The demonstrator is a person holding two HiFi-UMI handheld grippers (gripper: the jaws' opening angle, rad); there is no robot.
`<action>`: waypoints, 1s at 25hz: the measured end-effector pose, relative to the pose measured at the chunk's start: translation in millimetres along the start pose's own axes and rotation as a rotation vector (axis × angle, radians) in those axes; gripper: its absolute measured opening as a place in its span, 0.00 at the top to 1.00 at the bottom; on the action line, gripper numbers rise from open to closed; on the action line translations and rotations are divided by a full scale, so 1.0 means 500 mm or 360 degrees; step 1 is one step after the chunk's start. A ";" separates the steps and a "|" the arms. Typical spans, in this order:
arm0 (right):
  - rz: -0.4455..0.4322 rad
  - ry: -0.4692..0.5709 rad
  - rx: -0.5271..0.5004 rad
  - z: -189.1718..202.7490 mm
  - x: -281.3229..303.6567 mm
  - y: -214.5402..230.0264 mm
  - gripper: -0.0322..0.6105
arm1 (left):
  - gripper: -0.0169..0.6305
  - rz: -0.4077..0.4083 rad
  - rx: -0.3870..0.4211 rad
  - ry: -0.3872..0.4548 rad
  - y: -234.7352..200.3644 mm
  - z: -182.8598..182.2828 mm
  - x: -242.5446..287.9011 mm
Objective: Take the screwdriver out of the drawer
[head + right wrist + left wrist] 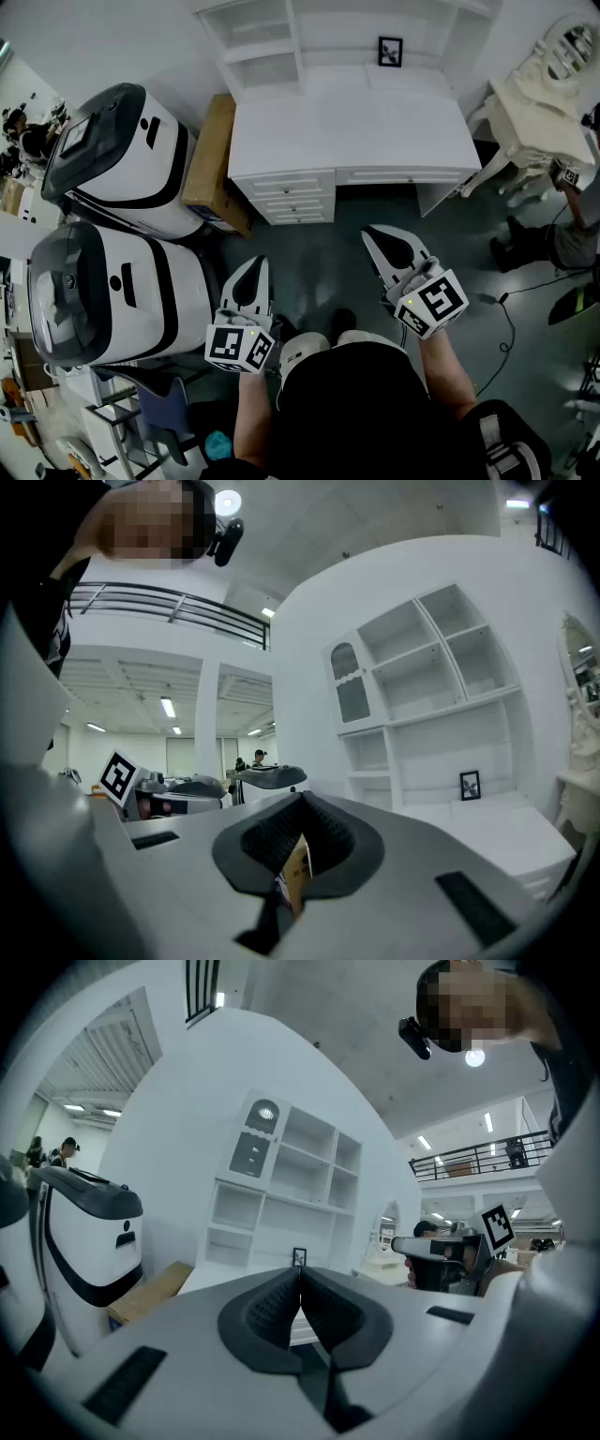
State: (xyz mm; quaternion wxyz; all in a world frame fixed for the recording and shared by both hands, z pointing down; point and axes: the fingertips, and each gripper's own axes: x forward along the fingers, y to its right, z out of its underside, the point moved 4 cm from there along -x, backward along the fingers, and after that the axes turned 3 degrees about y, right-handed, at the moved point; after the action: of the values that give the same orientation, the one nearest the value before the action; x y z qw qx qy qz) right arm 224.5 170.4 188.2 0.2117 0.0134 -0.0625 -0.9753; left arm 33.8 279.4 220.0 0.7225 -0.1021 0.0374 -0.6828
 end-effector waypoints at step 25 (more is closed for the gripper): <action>-0.0112 -0.0043 0.0083 0.063 -0.039 -0.014 0.92 | 0.94 0.0016 -0.0026 -0.0096 0.067 0.066 0.005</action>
State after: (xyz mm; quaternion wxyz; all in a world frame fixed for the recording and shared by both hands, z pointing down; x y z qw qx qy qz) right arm 237.6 188.3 218.7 0.1758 0.0081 -0.0903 -0.9802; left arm 73.2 281.7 245.8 0.7259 -0.1284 0.0217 -0.6754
